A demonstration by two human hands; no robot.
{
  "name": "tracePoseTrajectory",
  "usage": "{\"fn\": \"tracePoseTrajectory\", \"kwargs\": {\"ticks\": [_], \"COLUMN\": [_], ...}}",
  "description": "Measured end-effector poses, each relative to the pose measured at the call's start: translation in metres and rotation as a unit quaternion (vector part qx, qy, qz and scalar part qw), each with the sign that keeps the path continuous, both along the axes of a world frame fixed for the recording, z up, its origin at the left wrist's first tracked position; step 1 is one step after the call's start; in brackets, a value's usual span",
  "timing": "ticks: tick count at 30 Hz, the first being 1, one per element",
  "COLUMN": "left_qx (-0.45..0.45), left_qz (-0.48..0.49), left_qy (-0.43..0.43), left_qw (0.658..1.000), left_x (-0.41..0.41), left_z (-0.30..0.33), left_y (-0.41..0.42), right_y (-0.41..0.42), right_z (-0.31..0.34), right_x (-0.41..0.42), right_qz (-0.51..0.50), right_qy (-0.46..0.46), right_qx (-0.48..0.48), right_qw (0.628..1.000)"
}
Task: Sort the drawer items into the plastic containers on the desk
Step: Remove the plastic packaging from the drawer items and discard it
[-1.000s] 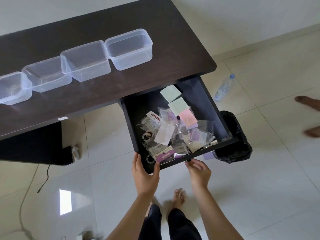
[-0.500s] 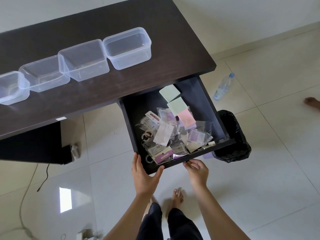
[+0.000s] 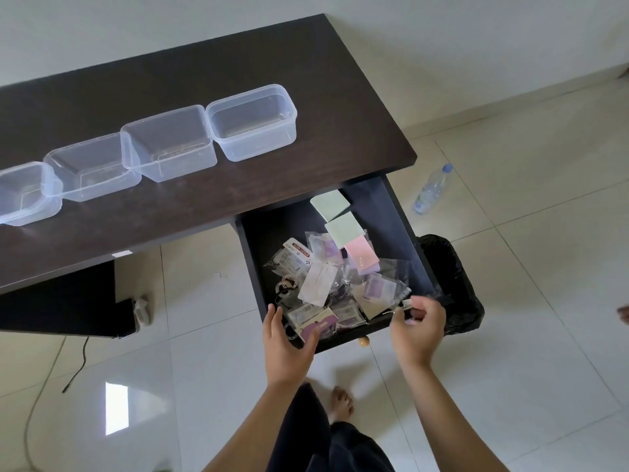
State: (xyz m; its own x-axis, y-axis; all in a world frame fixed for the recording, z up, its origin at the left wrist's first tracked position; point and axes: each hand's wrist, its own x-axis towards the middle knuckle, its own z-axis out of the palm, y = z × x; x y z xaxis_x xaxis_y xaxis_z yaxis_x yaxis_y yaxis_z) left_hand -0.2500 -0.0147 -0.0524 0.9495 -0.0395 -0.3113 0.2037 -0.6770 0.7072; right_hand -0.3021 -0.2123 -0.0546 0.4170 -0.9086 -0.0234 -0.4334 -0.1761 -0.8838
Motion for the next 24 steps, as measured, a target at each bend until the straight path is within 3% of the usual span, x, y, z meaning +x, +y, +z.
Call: {"fn": "tracePoseTrajectory", "kwargs": {"ticks": [3, 7, 11, 14, 24], "left_qx": [0.003, 0.023, 0.007, 0.001, -0.015], "left_qz": [-0.006, 0.033, 0.034, 0.050, 0.054], "left_qy": [0.045, 0.161, 0.215, 0.221, 0.214], "left_qw": [0.999, 0.986, 0.976, 0.974, 0.975], "left_x": [0.007, 0.025, 0.048, 0.068, 0.112], "left_z": [-0.003, -0.006, -0.013, -0.014, -0.016], "left_y": [-0.008, -0.023, -0.037, -0.046, -0.067], "right_y": [-0.018, -0.039, -0.058, -0.062, -0.062], "right_z": [0.007, 0.005, -0.016, -0.027, -0.031], "right_x": [0.030, 0.072, 0.103, 0.112, 0.108], "right_qz": [0.113, 0.251, 0.374, 0.397, 0.376], "right_qy": [0.022, 0.136, 0.331, 0.408, 0.362], "right_qx": [-0.024, -0.019, -0.091, -0.082, 0.023], "right_qw": [0.993, 0.958, 0.861, 0.818, 0.853]}}
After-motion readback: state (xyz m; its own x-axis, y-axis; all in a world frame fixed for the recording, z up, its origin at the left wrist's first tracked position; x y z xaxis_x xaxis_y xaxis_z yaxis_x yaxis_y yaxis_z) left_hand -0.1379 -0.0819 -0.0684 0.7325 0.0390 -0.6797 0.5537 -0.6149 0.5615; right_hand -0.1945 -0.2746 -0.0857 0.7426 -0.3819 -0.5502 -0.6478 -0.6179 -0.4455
